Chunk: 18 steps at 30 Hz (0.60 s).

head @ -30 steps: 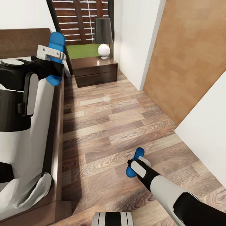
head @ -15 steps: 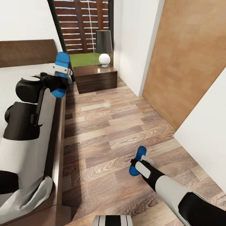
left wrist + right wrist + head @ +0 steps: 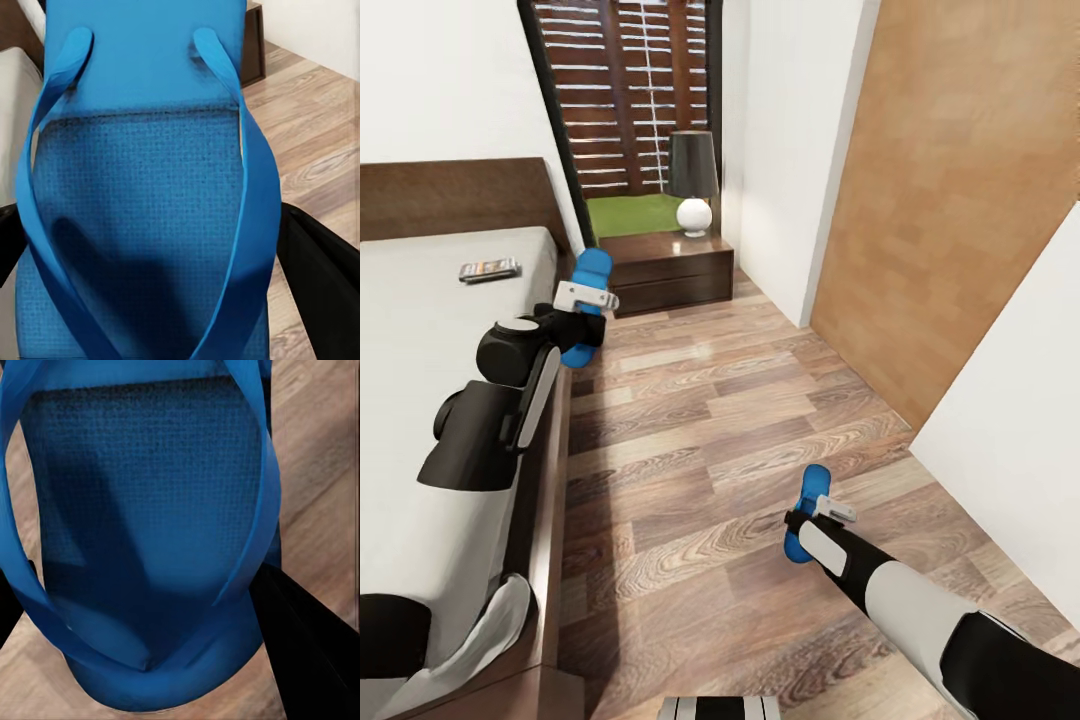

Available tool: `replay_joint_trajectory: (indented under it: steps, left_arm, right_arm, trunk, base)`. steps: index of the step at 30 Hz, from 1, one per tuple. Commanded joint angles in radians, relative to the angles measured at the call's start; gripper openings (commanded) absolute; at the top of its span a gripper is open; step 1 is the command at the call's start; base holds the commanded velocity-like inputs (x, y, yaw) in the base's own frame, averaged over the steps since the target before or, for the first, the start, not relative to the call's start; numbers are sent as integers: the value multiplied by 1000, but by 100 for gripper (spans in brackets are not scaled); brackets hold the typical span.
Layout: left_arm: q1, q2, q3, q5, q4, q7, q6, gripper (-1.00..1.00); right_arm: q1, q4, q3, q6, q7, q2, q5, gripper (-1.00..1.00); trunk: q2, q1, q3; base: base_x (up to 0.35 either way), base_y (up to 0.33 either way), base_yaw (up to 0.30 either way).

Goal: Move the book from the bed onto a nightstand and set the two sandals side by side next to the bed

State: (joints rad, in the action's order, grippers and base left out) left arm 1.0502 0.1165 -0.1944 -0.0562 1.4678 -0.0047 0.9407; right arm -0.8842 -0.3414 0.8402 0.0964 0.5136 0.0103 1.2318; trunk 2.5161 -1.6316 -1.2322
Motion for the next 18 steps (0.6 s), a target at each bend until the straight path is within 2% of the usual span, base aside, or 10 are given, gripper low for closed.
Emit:
replay_joint_trajectory:
  steps: [1, 6, 18]
  left_arm:
    - [-2, 1, -2, -5, -2, -2, 0, -100]
    - [-10, 0, 2, -3, -11, -9, -10, -100]
    - [-13, 0, -3, -9, -16, -4, -13, -100]
  right_arm:
    - [-1, -1, 12, 5, 8, -4, 3, -100]
    - [-1, -2, 30, 5, 8, -14, 3, -100]
    - [-1, 0, 35, 5, 8, -19, 2, -100]
  trunk:
    - [0, 1, 3]
    - [-1, 3, 22]
    - [-4, 8, 69]
  base:
    - [0, 0, 0]
    - [0, 0, 0]
    - [0, 0, 0]
